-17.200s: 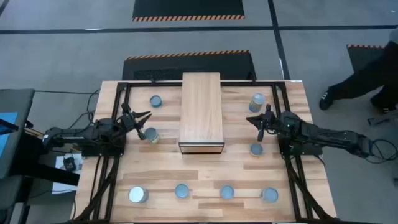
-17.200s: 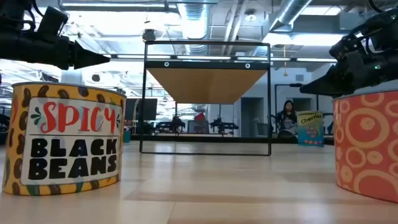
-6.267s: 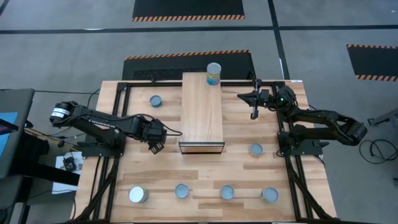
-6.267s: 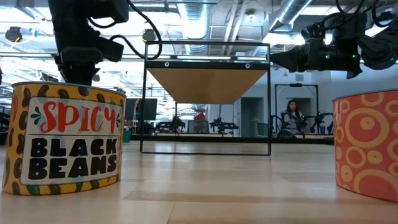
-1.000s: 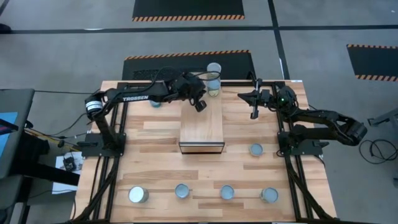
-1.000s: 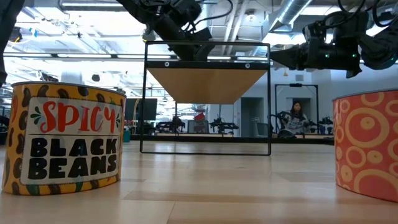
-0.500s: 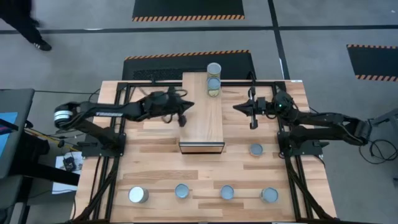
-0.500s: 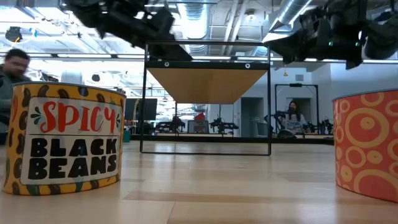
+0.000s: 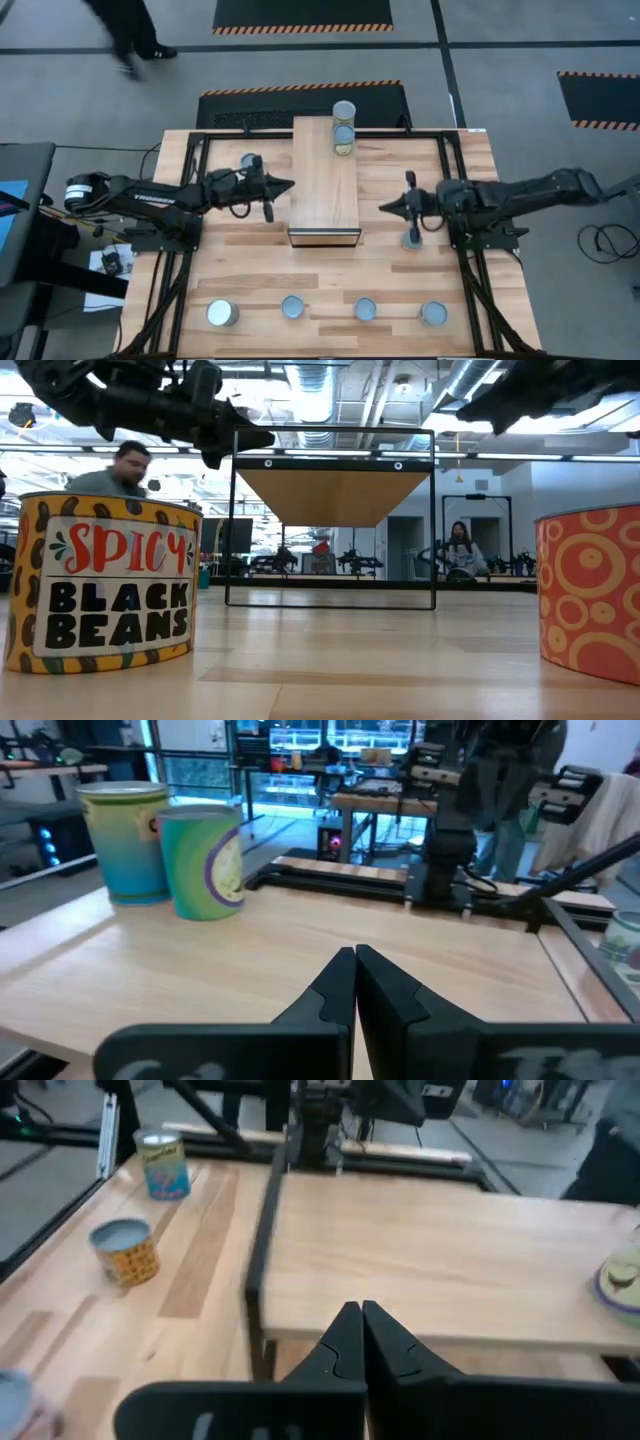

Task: Pick and place cans onto a shelf
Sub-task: Put the canned tomato sauce on the shelf

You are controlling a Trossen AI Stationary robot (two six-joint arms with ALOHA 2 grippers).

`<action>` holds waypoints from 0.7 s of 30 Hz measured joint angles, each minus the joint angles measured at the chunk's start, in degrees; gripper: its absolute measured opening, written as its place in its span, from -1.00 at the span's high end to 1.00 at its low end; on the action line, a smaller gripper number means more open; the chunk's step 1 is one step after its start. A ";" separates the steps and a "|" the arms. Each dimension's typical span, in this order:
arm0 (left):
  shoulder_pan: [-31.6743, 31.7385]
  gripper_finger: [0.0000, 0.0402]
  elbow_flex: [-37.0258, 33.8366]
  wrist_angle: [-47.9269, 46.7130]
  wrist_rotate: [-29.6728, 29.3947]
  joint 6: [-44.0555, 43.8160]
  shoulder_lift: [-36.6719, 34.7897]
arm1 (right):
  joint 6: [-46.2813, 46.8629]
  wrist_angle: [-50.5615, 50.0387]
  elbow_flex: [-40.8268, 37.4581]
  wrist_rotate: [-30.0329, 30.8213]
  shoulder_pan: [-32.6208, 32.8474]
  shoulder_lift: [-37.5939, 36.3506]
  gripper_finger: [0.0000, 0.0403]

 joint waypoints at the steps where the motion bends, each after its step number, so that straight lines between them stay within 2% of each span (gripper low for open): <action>1: -0.46 1.00 -0.23 0.13 -0.11 0.02 -0.03 | 1.26 -1.54 0.99 2.85 2.90 0.46 0.98; 4: -1.78 1.00 -0.65 0.04 -0.05 0.27 -0.02 | 5.37 -4.03 3.30 8.09 10.83 2.87 0.97; 10: -5.03 1.00 -0.70 0.08 0.07 -0.06 -0.02 | 17.61 -7.87 7.31 12.62 22.80 11.59 0.94; 16: -9.43 1.00 -0.70 0.30 -1.82 0.24 -0.02 | 28.77 -11.06 14.01 12.90 31.57 24.10 0.85; 21: -12.19 1.00 -0.72 1.49 -4.10 0.69 -0.02 | 31.69 -11.67 20.95 12.41 37.05 35.43 0.68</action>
